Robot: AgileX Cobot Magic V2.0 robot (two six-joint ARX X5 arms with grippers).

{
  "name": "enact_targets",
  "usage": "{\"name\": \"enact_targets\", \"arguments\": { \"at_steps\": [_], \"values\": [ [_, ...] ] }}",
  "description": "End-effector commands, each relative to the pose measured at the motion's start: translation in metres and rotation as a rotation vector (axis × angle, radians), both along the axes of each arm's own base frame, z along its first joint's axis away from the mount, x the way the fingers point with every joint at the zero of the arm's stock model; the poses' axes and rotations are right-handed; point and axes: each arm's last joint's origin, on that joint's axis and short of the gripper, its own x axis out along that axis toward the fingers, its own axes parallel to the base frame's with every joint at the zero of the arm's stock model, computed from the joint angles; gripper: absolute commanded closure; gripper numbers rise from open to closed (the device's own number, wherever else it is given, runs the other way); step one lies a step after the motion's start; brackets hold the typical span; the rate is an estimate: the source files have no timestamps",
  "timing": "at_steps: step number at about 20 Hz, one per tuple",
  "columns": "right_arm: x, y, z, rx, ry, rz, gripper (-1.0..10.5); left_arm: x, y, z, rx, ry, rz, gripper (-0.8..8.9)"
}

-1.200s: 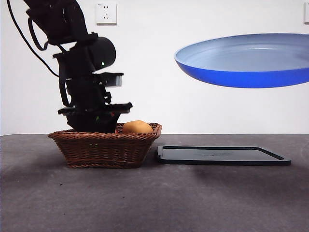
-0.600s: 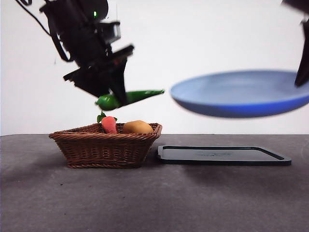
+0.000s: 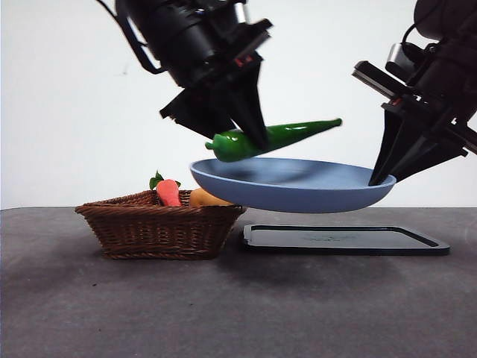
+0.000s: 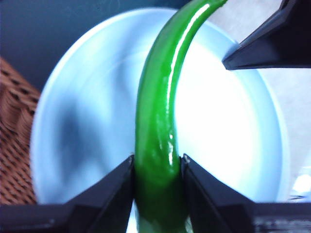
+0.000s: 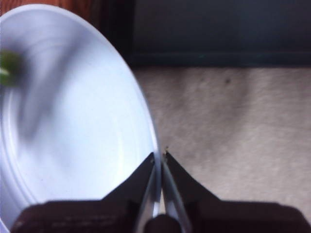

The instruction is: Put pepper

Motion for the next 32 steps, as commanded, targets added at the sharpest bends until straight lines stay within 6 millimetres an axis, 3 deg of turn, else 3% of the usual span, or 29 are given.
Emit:
{"name": "enact_targets", "arguments": {
  "at_steps": [1, 8, 12, 18, 22, 28, 32],
  "values": [
    [0.004, 0.003, 0.004, 0.016, -0.013, -0.007, 9.4, 0.003, -0.012, -0.008, 0.065, -0.053, -0.004, 6.76],
    [0.004, 0.004, 0.005, 0.059, -0.006, 0.023, 9.4, 0.002, -0.014, -0.015, 0.093, -0.037, -0.021, 6.72],
    [0.003, 0.004, 0.006, 0.059, -0.007, 0.023, 9.4, 0.001, -0.014, -0.020, 0.113, -0.012, -0.022, 6.01],
    [0.001, 0.004, 0.005, 0.053, 0.011, 0.023, 9.4, -0.001, -0.013, -0.016, 0.099, 0.008, 0.006, 5.92],
    [0.001, 0.003, 0.005, 0.049, 0.020, 0.023, 9.4, -0.008, -0.007, 0.005, 0.062, -0.024, 0.017, 5.90],
    [0.001, 0.003, 0.005, 0.046, 0.022, 0.016, 9.4, -0.029, 0.015, 0.052, -0.013, -0.119, 0.031, 5.77],
    [0.012, -0.013, 0.019, 0.054, -0.024, -0.054, 9.4, -0.051, 0.037, 0.093, -0.096, -0.219, 0.044, 5.77]
  ]
}}
